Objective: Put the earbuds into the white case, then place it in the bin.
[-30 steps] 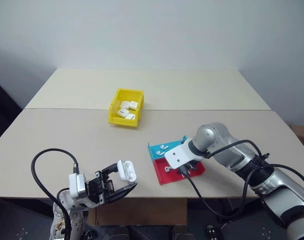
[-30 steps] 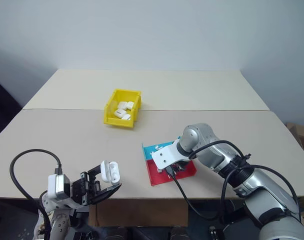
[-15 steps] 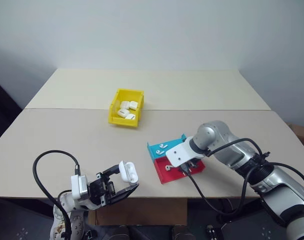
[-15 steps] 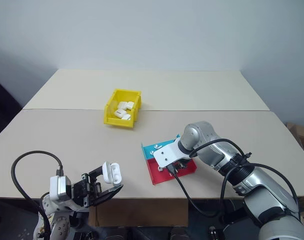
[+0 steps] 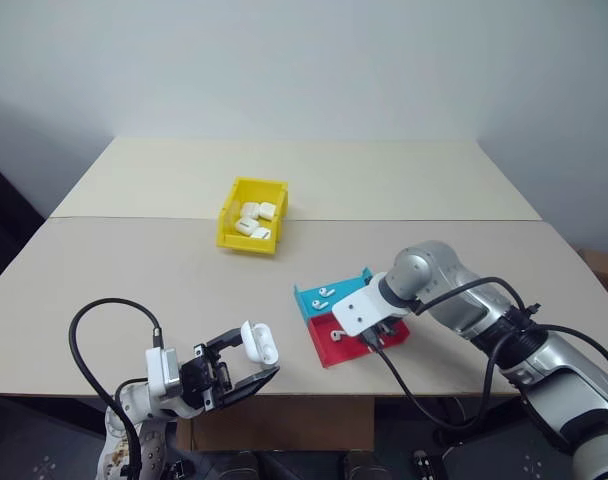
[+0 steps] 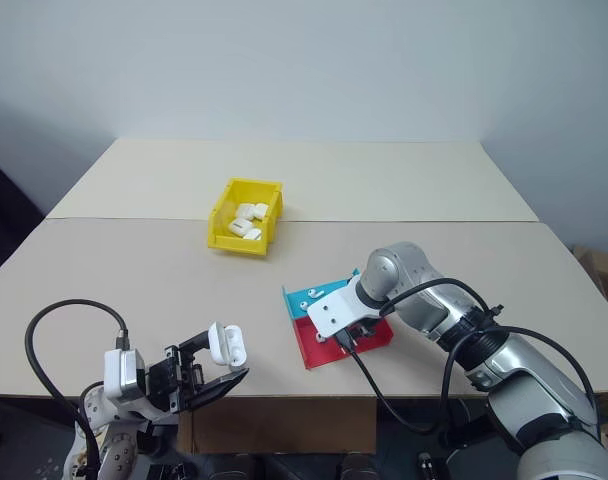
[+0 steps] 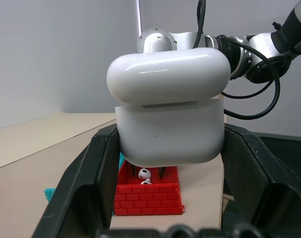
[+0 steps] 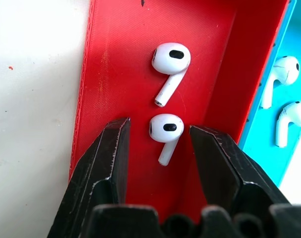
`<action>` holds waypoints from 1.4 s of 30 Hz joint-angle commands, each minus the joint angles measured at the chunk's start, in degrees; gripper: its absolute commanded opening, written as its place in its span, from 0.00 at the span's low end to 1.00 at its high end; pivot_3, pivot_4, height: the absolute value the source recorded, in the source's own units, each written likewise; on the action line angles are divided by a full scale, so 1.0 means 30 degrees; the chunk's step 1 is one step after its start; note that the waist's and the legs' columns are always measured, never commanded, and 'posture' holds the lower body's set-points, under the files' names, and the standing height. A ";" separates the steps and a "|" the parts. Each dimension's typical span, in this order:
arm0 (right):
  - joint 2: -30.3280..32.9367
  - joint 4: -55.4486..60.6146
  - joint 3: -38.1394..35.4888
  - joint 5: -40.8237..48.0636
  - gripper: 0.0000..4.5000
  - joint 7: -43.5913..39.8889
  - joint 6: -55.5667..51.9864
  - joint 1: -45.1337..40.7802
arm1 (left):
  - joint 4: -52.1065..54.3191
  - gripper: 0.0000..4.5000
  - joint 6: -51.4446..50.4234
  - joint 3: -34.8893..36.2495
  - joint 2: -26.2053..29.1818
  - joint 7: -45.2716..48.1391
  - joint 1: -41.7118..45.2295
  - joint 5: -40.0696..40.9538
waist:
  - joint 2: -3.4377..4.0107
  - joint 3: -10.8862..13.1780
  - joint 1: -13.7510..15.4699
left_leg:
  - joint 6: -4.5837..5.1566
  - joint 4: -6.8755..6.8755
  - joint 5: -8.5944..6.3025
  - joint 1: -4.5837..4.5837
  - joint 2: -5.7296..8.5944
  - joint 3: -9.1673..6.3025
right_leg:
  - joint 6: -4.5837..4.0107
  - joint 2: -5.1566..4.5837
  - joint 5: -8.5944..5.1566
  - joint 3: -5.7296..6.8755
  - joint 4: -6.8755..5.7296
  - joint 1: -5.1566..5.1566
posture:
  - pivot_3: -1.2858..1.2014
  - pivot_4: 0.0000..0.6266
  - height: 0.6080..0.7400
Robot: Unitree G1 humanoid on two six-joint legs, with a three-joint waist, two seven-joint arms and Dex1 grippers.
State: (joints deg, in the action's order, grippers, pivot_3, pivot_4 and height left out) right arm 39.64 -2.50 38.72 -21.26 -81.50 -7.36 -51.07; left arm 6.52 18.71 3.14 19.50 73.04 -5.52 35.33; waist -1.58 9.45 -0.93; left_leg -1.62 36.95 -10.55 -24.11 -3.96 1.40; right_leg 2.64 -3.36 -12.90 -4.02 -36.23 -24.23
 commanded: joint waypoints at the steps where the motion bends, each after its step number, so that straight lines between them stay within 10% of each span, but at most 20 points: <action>1: 0.0059 0.0158 -0.0692 -0.0163 0.45 0.0006 0.0183 -0.0151 | 0.0733 0.62 0.0150 -0.0095 0.0148 -0.0267 -0.0123 -0.0142 | 0.0000 0.0000 -0.0002 | 0.0000 0.0000 0.0000 0.0000 0.0000 0.0000 | -0.0006 0.0000 -0.0002 0.0000 0.0000 -0.0001 | 0.52 0.24 1.00; 33: -0.0141 0.0075 -0.0892 -0.0049 0.45 0.0023 0.1536 0.0129 | 0.0651 0.62 0.0323 -0.0256 0.0442 -0.0890 -0.0085 -0.0602 | 0.0000 0.0000 0.0001 | 0.0000 -0.0010 -0.0001 -0.0007 -0.0001 0.0003 | -0.0003 -0.0001 0.0000 0.0000 0.0002 -0.0008 | 0.52 0.24 1.00; 37: -0.0156 0.0216 -0.0923 -0.0112 0.26 0.0103 0.1487 0.0259 | 0.0508 0.62 0.0375 -0.0230 0.0436 -0.0898 0.0016 -0.0641 | 0.0000 0.0000 0.0005 | 0.0000 -0.0011 -0.0001 -0.0008 -0.0001 0.0003 | -0.0002 0.0000 0.0001 0.0001 0.0002 -0.0009 | 0.52 0.24 1.00; 42: -0.0208 0.0291 -0.0926 -0.0191 0.26 0.0189 0.1467 0.0329 | 0.0201 0.62 0.0517 -0.0164 0.0432 -0.0700 0.0061 -0.0582 | 0.0000 0.0000 0.0005 | 0.0000 -0.0012 -0.0001 -0.0007 -0.0001 0.0004 | -0.0004 0.0000 0.0000 0.0001 0.0002 -0.0008 | 0.52 0.24 1.00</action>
State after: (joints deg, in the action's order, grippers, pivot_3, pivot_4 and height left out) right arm 38.98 -2.83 37.50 -21.49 -81.01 -3.49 -50.33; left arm 6.48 18.85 2.41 20.58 70.67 -5.61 33.34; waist -1.58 9.45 -0.92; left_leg -1.62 36.91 -10.55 -24.13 -3.97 1.41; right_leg 2.63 -3.36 -12.90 -4.02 -36.22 -24.26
